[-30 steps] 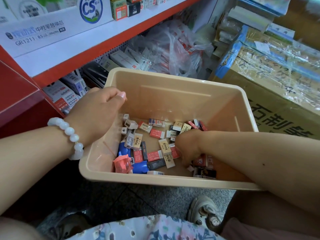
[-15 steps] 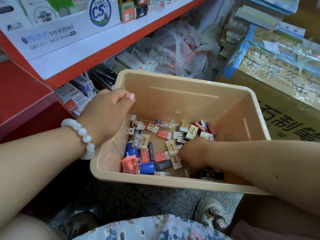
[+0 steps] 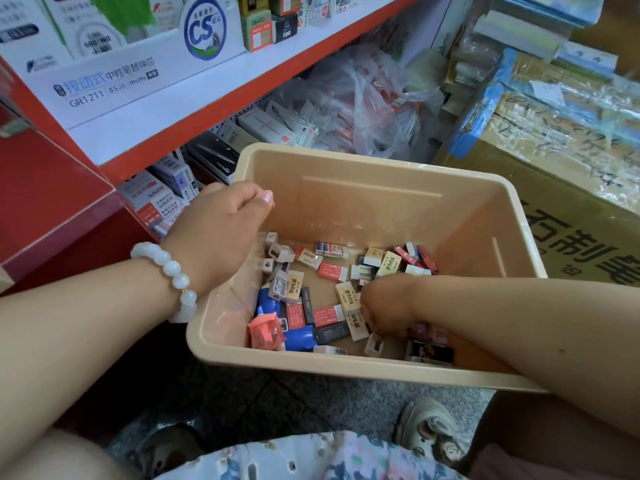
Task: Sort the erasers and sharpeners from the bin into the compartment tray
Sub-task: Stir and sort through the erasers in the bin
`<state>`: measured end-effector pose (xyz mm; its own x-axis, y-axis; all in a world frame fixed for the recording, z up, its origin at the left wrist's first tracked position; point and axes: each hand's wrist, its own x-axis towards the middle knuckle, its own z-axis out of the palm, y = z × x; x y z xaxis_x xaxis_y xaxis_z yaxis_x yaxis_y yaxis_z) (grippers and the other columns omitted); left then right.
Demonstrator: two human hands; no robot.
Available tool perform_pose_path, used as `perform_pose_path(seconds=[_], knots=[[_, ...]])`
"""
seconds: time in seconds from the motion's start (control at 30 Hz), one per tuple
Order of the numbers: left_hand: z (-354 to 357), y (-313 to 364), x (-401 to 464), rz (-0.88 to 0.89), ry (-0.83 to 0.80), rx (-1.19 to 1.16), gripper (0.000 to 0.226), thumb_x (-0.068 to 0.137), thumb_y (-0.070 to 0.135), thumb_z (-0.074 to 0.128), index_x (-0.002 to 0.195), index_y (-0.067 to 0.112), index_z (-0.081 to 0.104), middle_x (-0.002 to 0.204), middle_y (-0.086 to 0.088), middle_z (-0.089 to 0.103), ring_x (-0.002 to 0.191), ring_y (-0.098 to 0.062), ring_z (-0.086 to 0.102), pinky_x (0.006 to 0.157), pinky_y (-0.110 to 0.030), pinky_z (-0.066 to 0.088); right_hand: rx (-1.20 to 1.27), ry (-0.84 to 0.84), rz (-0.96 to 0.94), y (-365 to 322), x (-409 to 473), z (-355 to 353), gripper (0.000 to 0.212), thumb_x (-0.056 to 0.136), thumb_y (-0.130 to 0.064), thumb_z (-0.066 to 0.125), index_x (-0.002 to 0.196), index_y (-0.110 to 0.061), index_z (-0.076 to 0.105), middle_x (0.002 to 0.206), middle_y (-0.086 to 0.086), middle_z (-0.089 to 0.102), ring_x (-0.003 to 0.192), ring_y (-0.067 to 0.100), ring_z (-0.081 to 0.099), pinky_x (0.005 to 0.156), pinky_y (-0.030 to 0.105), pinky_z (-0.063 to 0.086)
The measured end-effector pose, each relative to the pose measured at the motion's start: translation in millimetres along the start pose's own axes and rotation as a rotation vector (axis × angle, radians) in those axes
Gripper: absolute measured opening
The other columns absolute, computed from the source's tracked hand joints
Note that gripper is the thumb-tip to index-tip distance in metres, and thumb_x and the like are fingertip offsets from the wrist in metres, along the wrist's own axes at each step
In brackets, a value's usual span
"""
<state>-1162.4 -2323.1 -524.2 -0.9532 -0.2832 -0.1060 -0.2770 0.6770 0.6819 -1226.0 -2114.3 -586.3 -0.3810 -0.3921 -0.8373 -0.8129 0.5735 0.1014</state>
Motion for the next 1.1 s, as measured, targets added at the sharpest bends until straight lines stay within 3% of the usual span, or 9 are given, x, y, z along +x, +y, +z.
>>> perform_pose_path(seconds=[0.17, 0.4, 0.5, 0.6, 0.7, 0.77, 0.9, 1.03, 1.1], knots=[[-2, 3, -1, -0.012, 0.014, 0.005, 0.035, 0.098, 0.039, 0.034, 0.103, 0.021, 0.064, 0.114, -0.006, 0.051, 0.101, -0.018, 0.049, 0.080, -0.027, 0.031, 0.262, 0.109, -0.009, 5, -4, -38, 0.023, 0.087, -0.023, 0.059, 0.096, -0.006, 0.072, 0.071, 0.001, 0.066, 0.041, 0.002, 0.049, 0.045, 0.016, 0.040], [-1, 1, 1, -0.011, 0.012, 0.001, 0.033, 0.098, 0.040, 0.035, 0.101, 0.026, 0.064, 0.114, -0.005, 0.053, 0.101, -0.017, 0.050, 0.079, -0.028, 0.032, 0.734, 0.275, 0.012, -9, 33, -75, 0.017, 0.089, -0.016, 0.059, 0.075, -0.008, 0.063, 0.066, 0.003, 0.061, 0.053, 0.012, 0.054, 0.056, 0.021, 0.047], [-1, 0, 1, -0.006, 0.013, 0.002, 0.033, 0.098, 0.040, 0.035, 0.101, 0.025, 0.064, 0.113, -0.005, 0.053, 0.102, -0.018, 0.049, 0.080, -0.029, 0.032, 0.951, 0.380, 0.015, -9, 47, -71, 0.018, 0.088, -0.018, 0.061, 0.094, -0.003, 0.068, 0.062, 0.003, 0.060, 0.049, 0.013, 0.053, 0.049, 0.025, 0.045], [-1, 0, 1, -0.006, 0.015, 0.011, 0.035, 0.098, 0.040, 0.034, 0.101, 0.022, 0.064, 0.112, -0.006, 0.053, 0.103, -0.019, 0.049, 0.080, -0.028, 0.031, 0.830, 0.309, -0.038, -8, 53, -58, 0.026, 0.089, -0.010, 0.058, 0.114, -0.014, 0.066, 0.083, 0.000, 0.063, 0.062, 0.011, 0.057, 0.053, 0.018, 0.048], [-1, 1, 2, -0.004, 0.011, 0.023, 0.036, 0.098, 0.040, 0.034, 0.102, 0.021, 0.064, 0.111, -0.007, 0.053, 0.102, -0.020, 0.049, 0.080, -0.029, 0.032, 0.562, 0.307, -0.160, -10, 54, -47, 0.048, 0.085, -0.004, 0.059, 0.127, -0.026, 0.056, 0.106, -0.009, 0.051, 0.089, 0.013, 0.054, 0.079, 0.024, 0.049], [0, 0, 3, 0.002, 0.005, 0.014, 0.035, 0.098, 0.041, 0.034, 0.101, 0.022, 0.064, 0.112, -0.007, 0.053, 0.100, -0.020, 0.051, 0.082, -0.031, 0.036, 0.496, 0.320, -0.196, -12, 54, -45, 0.054, 0.082, -0.004, 0.063, 0.128, -0.028, 0.052, 0.105, -0.009, 0.047, 0.088, 0.015, 0.052, 0.078, 0.028, 0.049], [0, 1, 2, -0.002, 0.004, -0.001, 0.035, 0.099, 0.040, 0.035, 0.101, 0.022, 0.064, 0.109, -0.008, 0.053, 0.098, -0.023, 0.052, 0.080, -0.031, 0.036, 0.258, 0.332, -0.218, -10, 48, -49, 0.044, 0.081, -0.008, 0.066, 0.119, -0.027, 0.056, 0.103, -0.009, 0.051, 0.088, 0.015, 0.051, 0.070, 0.027, 0.043], [-1, 2, 1, -0.005, 0.003, 0.014, 0.035, 0.099, 0.039, 0.034, 0.103, 0.021, 0.064, 0.114, -0.007, 0.053, 0.102, -0.020, 0.050, 0.081, -0.029, 0.033, 0.272, 0.329, -0.304, -13, 45, -48, 0.046, 0.079, -0.007, 0.068, 0.116, -0.030, 0.056, 0.081, -0.016, 0.046, 0.077, 0.012, 0.051, 0.063, 0.027, 0.045], [-1, 2, 1, -0.005, 0.003, 0.010, 0.035, 0.099, 0.039, 0.034, 0.103, 0.022, 0.064, 0.116, -0.006, 0.053, 0.103, -0.019, 0.050, 0.081, -0.028, 0.032, 0.233, 0.289, -0.311, -15, 42, -46, 0.051, 0.079, -0.008, 0.068, 0.122, -0.032, 0.054, 0.087, -0.015, 0.052, 0.080, 0.013, 0.054, 0.065, 0.028, 0.048]])
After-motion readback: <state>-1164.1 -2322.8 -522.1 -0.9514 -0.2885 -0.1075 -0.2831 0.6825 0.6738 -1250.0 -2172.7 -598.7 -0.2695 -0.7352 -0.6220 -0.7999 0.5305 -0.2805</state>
